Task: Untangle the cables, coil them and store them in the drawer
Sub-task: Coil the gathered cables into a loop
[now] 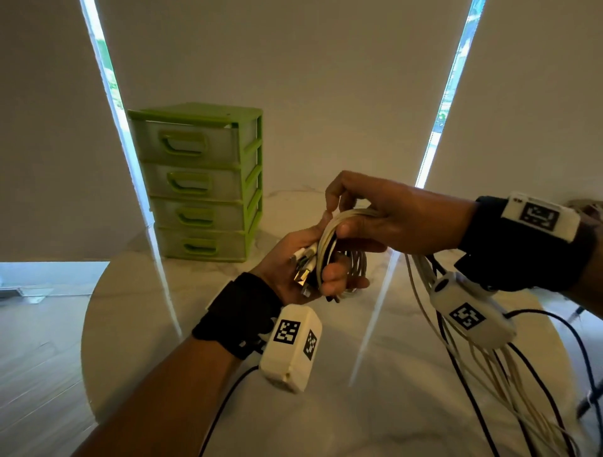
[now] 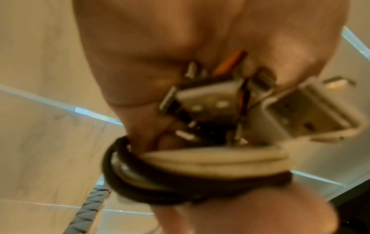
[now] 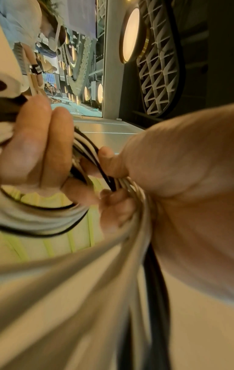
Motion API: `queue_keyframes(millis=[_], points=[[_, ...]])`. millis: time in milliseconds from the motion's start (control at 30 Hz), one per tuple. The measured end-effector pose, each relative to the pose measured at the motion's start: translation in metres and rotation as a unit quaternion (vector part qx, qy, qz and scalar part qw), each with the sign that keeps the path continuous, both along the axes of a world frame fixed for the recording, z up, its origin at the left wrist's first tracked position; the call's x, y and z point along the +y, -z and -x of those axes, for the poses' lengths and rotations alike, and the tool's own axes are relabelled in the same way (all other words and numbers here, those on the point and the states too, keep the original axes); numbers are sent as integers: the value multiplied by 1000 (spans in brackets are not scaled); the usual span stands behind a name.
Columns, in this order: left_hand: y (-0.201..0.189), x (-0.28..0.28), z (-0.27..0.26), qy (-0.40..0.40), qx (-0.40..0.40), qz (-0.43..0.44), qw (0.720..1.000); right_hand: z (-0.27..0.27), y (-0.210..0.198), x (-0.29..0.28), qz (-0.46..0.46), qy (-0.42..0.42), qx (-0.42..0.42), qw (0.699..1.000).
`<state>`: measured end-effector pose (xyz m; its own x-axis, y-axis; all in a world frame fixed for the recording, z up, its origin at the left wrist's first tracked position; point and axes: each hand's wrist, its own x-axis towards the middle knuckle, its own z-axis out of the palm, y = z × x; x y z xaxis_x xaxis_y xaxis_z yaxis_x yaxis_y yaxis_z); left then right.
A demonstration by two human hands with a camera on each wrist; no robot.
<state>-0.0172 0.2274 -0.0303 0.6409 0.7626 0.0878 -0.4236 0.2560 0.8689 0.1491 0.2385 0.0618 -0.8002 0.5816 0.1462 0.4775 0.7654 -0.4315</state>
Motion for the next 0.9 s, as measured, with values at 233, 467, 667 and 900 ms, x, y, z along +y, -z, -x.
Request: queue_keyframes(millis=[233, 467, 667, 900], points=[[13, -13, -1, 89, -93, 33, 991, 6, 10, 9, 18, -11, -6, 1000], [0, -9, 5, 25, -80, -40, 996, 11, 22, 3, 76, 29, 100, 992], [2, 3, 8, 0, 9, -61, 998, 8, 35, 1, 119, 90, 184, 972], [-2, 1, 4, 12, -2, -42, 999, 11, 46, 5, 80, 98, 239, 963]])
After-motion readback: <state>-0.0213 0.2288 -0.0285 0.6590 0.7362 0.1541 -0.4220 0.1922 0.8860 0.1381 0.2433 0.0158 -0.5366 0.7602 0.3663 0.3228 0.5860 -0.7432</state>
